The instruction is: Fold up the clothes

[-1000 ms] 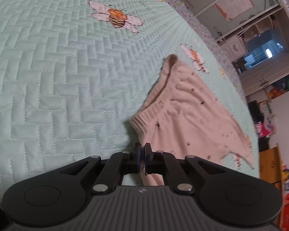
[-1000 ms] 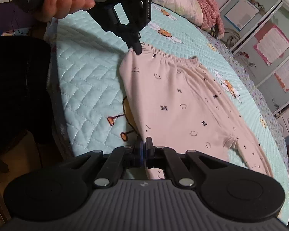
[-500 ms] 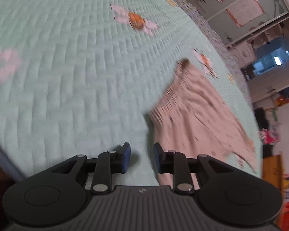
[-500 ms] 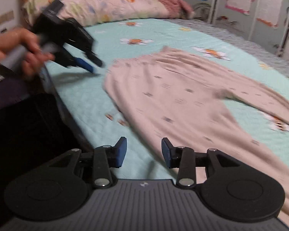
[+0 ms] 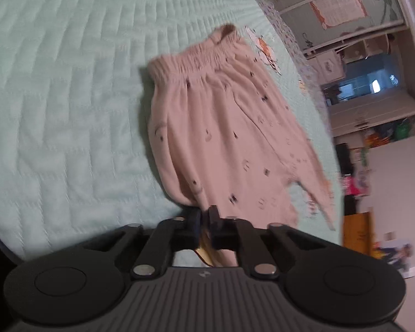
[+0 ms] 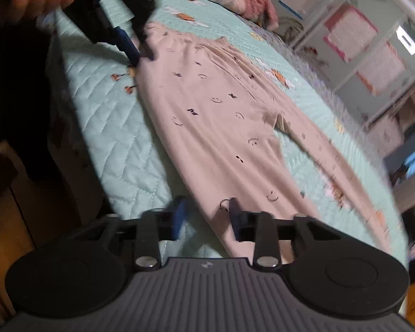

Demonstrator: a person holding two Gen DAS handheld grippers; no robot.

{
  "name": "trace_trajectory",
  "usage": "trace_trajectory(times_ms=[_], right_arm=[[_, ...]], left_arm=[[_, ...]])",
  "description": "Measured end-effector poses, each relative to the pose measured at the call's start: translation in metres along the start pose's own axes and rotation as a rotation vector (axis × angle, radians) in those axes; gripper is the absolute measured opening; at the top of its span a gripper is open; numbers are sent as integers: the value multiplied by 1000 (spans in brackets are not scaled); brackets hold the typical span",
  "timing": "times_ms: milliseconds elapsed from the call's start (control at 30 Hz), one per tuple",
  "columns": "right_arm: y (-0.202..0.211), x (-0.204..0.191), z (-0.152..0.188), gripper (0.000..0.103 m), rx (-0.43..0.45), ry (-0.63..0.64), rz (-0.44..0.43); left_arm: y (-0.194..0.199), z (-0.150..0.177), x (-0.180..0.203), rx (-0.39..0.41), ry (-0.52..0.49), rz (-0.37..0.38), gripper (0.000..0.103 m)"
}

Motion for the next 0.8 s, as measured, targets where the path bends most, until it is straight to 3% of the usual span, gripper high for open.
trace_trajectory(times_ms=[167, 333, 500, 533, 633, 800], right_arm=[[10, -1, 3, 4, 15, -65, -85], [11, -1, 16, 4, 50, -125, -116], [38, 43, 42, 10, 119, -412, -117], [45, 58, 52, 17, 129, -490, -110], [64, 103, 85, 18, 145, -735, -93], [58, 161, 116, 18, 70, -917, -61]], left_arm=[[7, 3, 7, 29, -85, -72, 4], [3, 5, 9, 23, -92, -117, 6], [18, 9, 18, 17, -123, -164, 6], [21, 11, 23, 15, -155, -166, 6], [25, 26, 55, 4, -337, -165, 6], [-12, 84, 151, -141, -751, -83, 6]])
Point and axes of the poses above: each gripper's, at about its wrist camera, not at the fingertips, and y roughly against the way its jaws point, x to its right, z to its underside, the point moved 3 cm from there along -y, roughly the way its jaws point, and after that the axes turned 3 degrees about -z, right-handed, at the moved point
